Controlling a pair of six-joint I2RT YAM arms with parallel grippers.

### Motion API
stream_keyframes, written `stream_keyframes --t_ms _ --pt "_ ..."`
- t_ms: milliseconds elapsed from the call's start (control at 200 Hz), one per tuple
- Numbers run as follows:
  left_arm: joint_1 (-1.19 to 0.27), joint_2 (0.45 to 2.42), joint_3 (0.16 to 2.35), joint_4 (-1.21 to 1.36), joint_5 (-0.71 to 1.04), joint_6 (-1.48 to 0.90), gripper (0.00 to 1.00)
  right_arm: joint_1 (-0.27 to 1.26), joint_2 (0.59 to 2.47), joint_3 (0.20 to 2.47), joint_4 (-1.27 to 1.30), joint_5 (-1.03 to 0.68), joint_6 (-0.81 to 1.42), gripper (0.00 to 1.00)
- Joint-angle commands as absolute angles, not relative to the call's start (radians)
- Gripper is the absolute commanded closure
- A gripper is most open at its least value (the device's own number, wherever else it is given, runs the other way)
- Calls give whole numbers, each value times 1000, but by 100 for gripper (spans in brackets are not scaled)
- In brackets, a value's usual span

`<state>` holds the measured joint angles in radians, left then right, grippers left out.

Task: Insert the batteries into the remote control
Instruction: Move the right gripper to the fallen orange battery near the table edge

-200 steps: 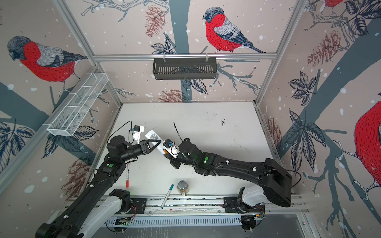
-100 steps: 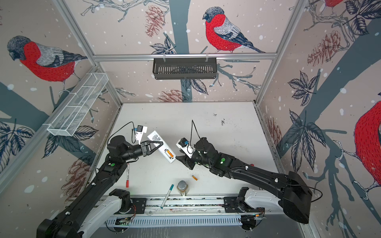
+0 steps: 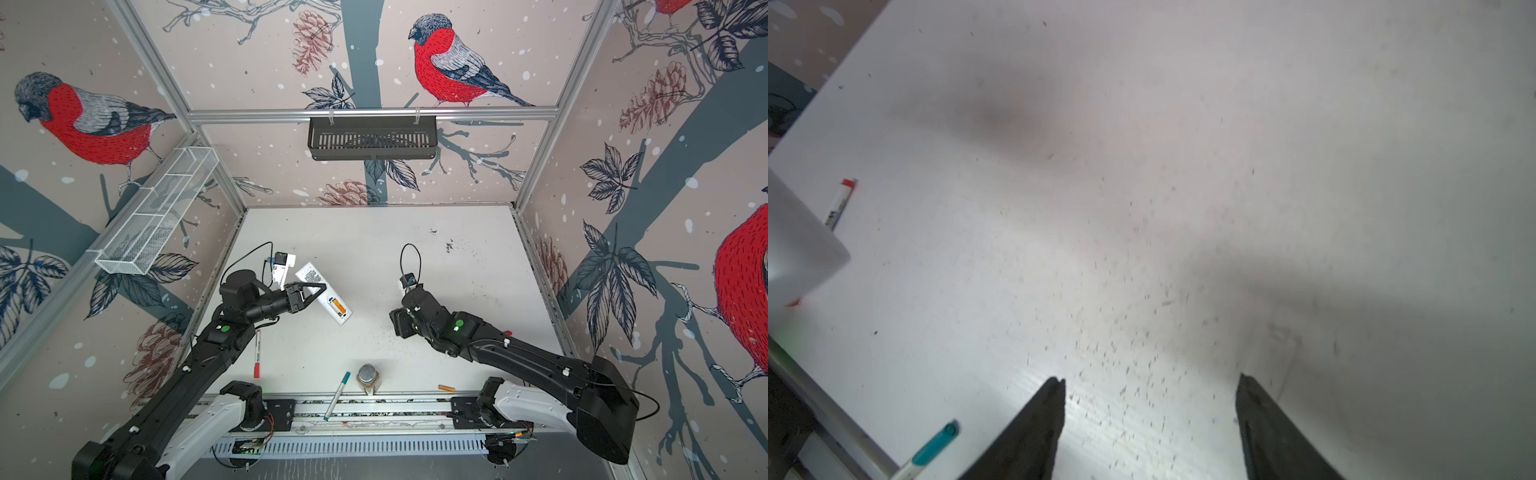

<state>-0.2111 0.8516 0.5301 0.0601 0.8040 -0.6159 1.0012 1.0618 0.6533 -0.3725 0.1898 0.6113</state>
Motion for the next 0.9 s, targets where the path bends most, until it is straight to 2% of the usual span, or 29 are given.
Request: stream_keyframes --t_ms 0,65,385,750,896 --pt "-212 859 544 70 793 -582 100 1065 1031 617 -622 275 898 23" --pt "-211 858 543 72 795 -580 100 1088 1018 583 -685 235 975 19" --pt "-211 795 508 81 803 -586 100 1280 957 464 -849 82 1298 17" --pt "-210 716 483 86 810 -592 100 1241 961 472 -894 43 1302 14" --pt "-210 712 483 91 819 -593 100 1241 973 449 -860 -12 1261 16"
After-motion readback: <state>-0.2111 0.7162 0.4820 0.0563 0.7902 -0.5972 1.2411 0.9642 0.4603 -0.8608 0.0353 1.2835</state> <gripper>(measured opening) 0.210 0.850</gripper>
